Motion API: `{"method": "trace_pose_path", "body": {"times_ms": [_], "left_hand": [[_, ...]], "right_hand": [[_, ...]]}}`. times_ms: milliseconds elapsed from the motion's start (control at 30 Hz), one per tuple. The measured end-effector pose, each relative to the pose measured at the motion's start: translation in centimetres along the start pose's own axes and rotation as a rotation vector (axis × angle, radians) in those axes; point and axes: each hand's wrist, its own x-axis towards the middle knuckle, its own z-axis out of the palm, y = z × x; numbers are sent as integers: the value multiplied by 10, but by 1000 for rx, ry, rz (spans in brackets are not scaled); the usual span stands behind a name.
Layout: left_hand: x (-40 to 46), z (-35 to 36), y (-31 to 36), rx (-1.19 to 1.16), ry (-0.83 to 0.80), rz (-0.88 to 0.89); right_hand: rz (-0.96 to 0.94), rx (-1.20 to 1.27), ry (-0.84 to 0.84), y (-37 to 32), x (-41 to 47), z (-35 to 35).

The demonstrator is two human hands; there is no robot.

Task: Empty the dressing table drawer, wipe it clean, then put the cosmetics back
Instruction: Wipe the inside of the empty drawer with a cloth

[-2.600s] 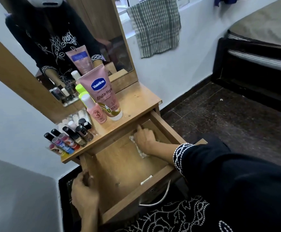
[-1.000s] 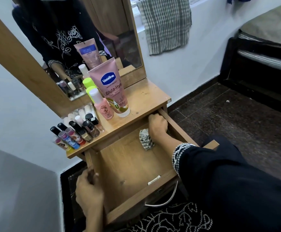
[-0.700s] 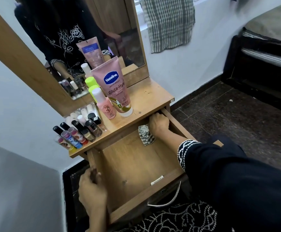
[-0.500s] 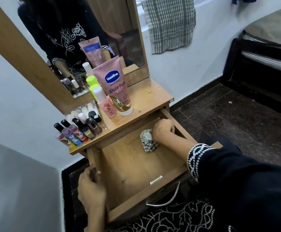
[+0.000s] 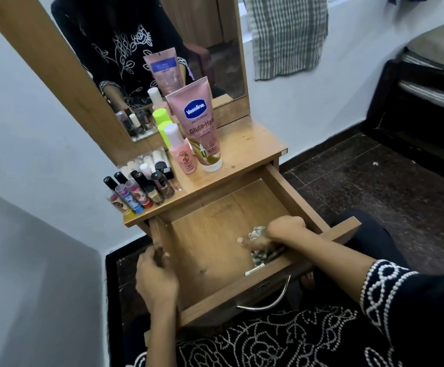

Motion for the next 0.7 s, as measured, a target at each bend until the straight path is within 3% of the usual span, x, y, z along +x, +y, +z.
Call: {"method": "trace_pose_path", "body": {"times_ms": [67,300,400,533,700], "left_hand": [[1,0,0,2,-5,2],[1,1,5,31,-21,25],[1,1,6,38,-8,21],[3,-2,1,65,3,30],[0,-1,1,63,18,43]], "right_hand": [[15,-30,30,-5,6,-3],[-88,61,407,-49,39,-37],[-234,96,490,-83,31,-31],[-530,205,377,-127,3,-2],[-688,-64,419,-141,-26,22]]}}
